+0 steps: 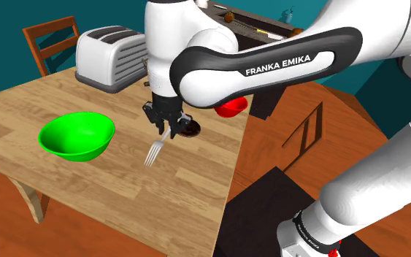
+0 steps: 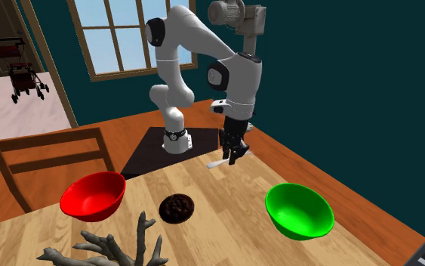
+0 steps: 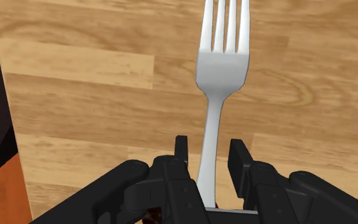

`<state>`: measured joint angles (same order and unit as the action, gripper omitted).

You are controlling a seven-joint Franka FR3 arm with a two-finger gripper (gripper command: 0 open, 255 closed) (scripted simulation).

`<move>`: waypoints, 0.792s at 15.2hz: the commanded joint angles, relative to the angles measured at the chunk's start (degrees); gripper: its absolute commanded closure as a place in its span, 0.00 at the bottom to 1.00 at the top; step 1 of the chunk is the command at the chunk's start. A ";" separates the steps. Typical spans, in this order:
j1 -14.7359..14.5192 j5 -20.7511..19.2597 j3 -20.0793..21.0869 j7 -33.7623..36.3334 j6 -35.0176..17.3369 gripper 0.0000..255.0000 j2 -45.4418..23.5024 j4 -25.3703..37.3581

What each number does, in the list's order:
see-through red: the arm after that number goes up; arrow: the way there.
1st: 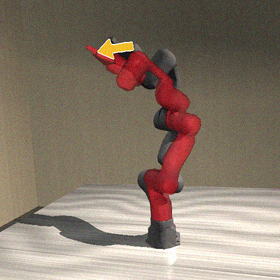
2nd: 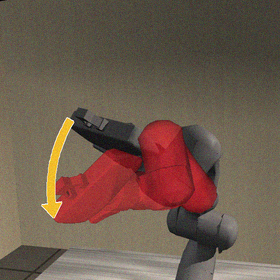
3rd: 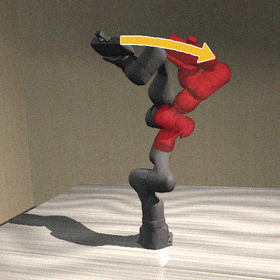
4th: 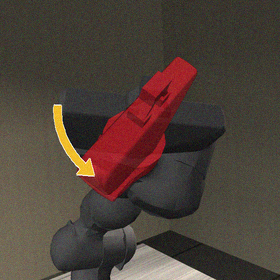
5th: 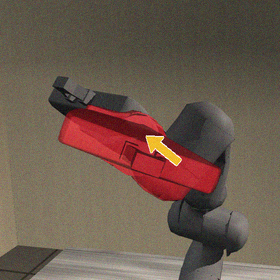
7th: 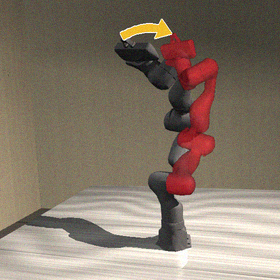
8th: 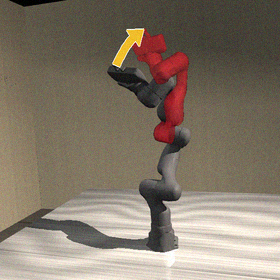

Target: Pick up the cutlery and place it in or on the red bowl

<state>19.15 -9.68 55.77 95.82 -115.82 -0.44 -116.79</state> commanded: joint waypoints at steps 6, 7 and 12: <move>0.29 2.76 -0.41 -2.53 4.86 1.00 2.73 3.61; 0.31 3.02 -0.47 -2.80 5.58 1.00 3.00 4.20; 1.64 5.49 -2.72 -7.43 6.39 1.00 5.97 3.74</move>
<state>20.28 -5.10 53.92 90.15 -108.91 4.42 -112.05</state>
